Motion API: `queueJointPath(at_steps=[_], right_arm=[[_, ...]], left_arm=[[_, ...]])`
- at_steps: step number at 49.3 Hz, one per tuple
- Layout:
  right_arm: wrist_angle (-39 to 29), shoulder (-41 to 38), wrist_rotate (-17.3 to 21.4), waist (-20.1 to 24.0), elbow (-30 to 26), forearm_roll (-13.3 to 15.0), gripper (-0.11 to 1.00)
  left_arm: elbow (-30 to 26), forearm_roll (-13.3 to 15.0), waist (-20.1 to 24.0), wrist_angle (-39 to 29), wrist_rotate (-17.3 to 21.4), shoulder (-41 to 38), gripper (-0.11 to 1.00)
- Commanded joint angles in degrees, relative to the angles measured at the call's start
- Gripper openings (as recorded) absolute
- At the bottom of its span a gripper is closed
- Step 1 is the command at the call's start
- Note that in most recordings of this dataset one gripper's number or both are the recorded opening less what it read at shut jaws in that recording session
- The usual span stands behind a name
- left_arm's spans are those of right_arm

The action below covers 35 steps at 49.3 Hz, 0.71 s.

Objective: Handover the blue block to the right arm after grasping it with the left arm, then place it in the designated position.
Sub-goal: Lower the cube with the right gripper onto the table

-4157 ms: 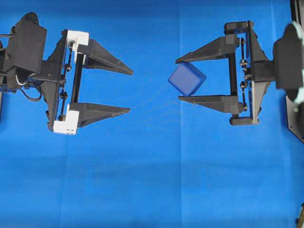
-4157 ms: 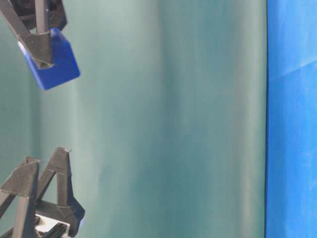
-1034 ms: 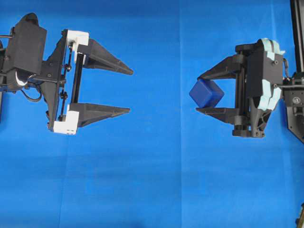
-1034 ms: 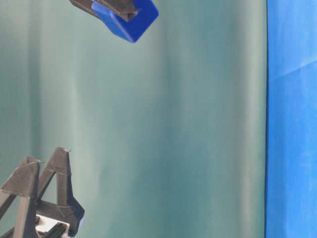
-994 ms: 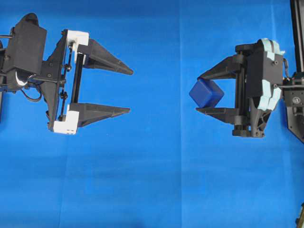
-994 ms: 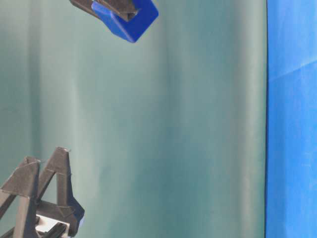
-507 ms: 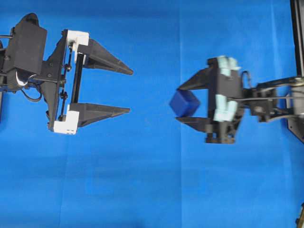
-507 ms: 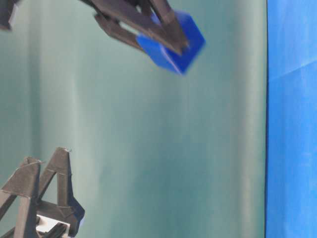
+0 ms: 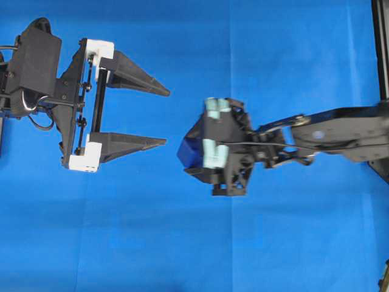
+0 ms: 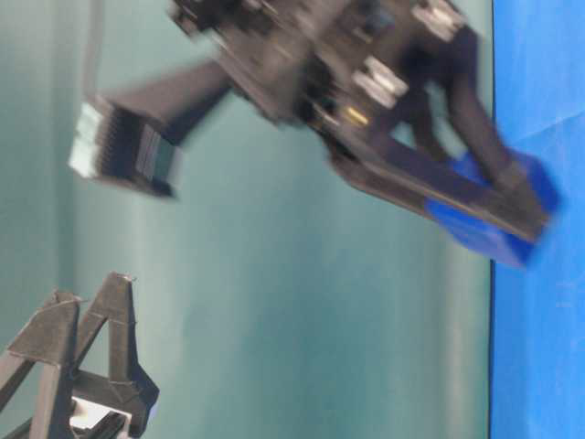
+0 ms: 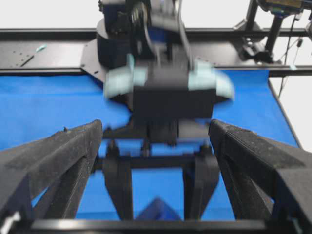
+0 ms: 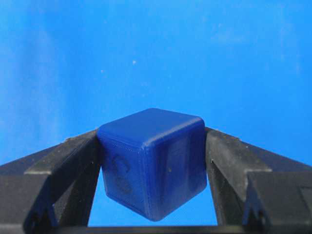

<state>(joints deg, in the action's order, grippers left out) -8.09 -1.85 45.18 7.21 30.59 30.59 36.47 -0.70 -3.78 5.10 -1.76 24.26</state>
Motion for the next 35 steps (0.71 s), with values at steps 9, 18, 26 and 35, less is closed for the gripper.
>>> queueJointPath(at_steps=[9,18,26,35], right_arm=[[1.8,-6.4,0.8,-0.1,-4.6,-0.1,0.56],[6.2,-9.3,0.9,-0.2,-5.7,-0.1,0.56],[8.2,-12.0,1.0,-0.5,-6.3,-0.4,0.56],[8.8,-14.8,0.9,-1.1,-7.0,-1.7,0.56]], left_arm=[[-0.6,-0.2,0.2,0.1,0.1,2.2,0.93],[-0.5,-0.1,0.2,0.1,0.1,2.2,0.93],[-0.6,-0.1,0.2,0.1,0.1,2.2,0.93],[-0.6,-0.1,0.2,0.1,0.0,2.2,0.93]])
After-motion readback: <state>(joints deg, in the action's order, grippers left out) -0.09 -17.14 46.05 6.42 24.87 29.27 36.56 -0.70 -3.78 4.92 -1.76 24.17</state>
